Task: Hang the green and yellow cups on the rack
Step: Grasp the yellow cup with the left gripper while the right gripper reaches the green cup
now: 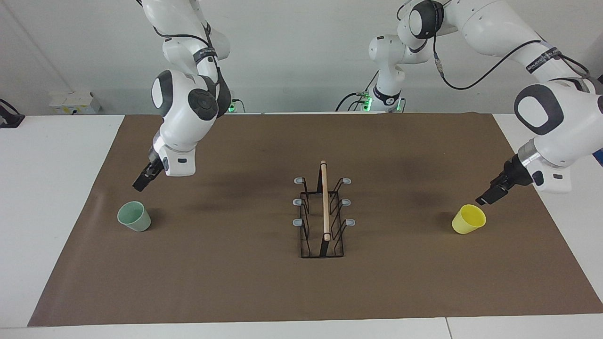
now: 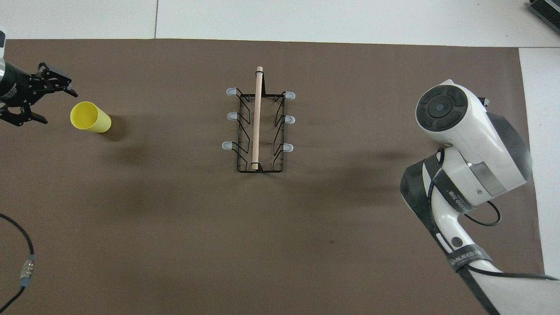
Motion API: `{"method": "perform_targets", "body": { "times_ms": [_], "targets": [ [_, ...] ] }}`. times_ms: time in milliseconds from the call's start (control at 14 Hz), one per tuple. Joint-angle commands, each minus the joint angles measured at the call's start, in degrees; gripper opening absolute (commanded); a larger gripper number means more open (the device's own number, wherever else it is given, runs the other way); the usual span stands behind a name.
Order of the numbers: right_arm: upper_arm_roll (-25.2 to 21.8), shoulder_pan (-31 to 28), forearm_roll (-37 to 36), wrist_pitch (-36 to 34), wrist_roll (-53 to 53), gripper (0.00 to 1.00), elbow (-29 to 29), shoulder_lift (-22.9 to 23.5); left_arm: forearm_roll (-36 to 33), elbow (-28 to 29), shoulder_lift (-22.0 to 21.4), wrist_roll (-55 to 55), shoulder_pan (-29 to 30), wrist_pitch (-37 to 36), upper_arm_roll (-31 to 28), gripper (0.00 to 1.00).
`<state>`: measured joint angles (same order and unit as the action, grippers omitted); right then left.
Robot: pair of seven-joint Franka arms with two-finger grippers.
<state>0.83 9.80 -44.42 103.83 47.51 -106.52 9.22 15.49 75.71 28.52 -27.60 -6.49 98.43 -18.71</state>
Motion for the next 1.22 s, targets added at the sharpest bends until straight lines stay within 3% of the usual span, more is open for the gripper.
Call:
{"method": "perform_targets", "body": {
  "times_ms": [0, 502, 860, 1146],
  "targets": [
    [0.4, 0.5, -7.9, 2.2, 2.1, 1.0, -5.9, -1.4, 3.7, -5.1, 6.7, -4.8, 0.2, 2.5, -3.0, 1.0],
    [0.3, 0.9, -20.4, 7.4, 1.4, 1.0, -9.6, 4.5, 14.5, -7.7, 15.3, -15.6, 6.8, 6.1, -4.5, 1.0],
    [0.3, 1.7, -29.1, 9.9, -4.0, 1.0, -9.5, 9.9, 26.2, -3.1, 15.3, -25.9, 9.7, 6.4, -4.6, 1.0],
    [0.3, 1.0, -33.1, 11.1, -8.8, 1.0, -9.9, 12.6, 37.3, 6.1, 12.1, -34.4, 9.7, 6.9, -4.6, 1.0]
  ]
}}
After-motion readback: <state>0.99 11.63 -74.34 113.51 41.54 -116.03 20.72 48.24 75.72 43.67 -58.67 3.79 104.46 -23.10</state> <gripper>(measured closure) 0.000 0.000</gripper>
